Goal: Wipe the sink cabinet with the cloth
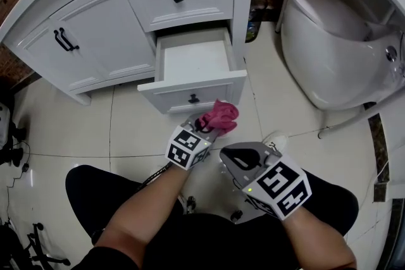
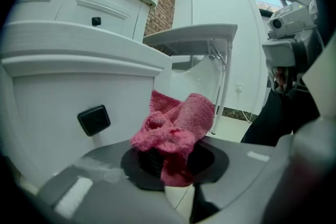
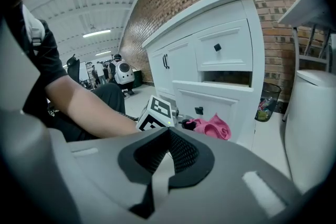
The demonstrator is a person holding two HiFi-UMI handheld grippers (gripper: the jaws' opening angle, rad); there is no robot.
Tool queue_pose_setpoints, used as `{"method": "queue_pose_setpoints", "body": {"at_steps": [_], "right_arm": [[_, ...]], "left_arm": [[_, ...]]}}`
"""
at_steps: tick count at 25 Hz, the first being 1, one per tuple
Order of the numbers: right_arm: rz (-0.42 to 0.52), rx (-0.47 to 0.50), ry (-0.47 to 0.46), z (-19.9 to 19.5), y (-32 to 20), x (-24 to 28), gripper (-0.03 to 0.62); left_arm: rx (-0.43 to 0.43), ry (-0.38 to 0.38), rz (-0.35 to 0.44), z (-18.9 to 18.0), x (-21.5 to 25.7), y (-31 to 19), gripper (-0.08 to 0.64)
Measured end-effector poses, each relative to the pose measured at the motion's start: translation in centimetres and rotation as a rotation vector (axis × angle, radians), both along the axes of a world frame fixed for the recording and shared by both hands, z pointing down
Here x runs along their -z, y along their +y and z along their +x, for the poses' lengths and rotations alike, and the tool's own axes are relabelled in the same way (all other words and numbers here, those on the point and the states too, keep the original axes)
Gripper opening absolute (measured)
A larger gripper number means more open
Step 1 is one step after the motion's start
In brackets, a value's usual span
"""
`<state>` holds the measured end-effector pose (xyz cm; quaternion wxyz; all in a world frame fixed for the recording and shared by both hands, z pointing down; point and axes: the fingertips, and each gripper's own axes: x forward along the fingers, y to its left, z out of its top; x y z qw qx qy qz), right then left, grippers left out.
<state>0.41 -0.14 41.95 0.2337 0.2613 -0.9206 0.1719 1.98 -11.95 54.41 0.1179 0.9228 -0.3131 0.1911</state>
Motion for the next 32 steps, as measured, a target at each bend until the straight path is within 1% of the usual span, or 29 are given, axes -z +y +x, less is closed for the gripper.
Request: {"method": "queue_pose_setpoints", "body": {"at_steps": [3,6,9,12,16,21,26,32], "right_arm": [[-0.013,-0.015,-0.01,0.7,-0.2,-0.3,0.006],[-0.029,-0.026,-0.007,1.5,-0.5,-1.0,0.006],[-0.034,-0.029,-0.024,1.9,-0.8,-1.0,0.006],[-0.035,-0.036,-0.033,2.4,-1.1,-0.9,0.006],[-0.051,-0.06,-0.028,3.3,-1.9,-1.6,0.006],[-0.081,-0.074,-0.021,3.7,-2.3,-2.6,0.006],[-0.093,-0.081,-0.009,3.8,-2.5,-3.4,0.006],[-0.08,-0.063,-0.009,2.7,-2.4,-2.7,0.006]], "left_arm": [[-0.01,0.011,-0.02,1.6,-0.6,-0.5,0.086],[-0.036,0.016,-0.025,3.5,-1.4,-1.0,0.086],[-0.062,0.017,-0.024,5.0,-2.4,-1.5,0.086],[-0.048,0.042,-0.037,5.6,-2.7,-2.4,0.086],[-0.012,0.066,-0.067,5.3,-3.2,-3.6,0.086],[0.001,0.056,-0.076,4.8,-4.2,-3.9,0.086],[0.044,0.057,-0.077,2.8,-4.3,-4.4,0.087],[0.087,0.056,-0.074,0.2,-3.6,-4.3,0.087]]}}
